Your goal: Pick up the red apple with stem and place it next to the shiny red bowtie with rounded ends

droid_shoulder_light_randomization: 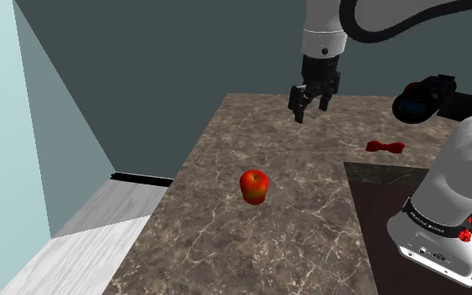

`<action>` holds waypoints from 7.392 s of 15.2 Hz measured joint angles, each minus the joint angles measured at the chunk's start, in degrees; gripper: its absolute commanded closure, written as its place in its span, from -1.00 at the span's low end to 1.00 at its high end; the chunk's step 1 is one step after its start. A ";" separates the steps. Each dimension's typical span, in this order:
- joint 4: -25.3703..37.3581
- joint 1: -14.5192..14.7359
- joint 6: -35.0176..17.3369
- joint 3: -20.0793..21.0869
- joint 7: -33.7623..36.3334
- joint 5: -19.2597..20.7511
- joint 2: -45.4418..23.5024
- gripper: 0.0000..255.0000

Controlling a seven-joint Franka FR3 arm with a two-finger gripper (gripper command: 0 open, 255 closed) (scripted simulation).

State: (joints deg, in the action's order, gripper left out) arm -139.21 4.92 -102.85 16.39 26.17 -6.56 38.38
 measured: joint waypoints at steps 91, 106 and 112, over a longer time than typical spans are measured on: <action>7.69 -2.13 4.70 -1.12 0.63 0.43 0.01 1.00; -0.22 -8.27 7.55 -20.54 -19.90 11.33 10.76 1.00; 0.59 -11.08 7.44 -28.46 -28.00 16.53 10.60 1.00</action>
State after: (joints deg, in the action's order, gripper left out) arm -138.62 -6.16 -95.41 -12.07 -1.84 9.97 48.98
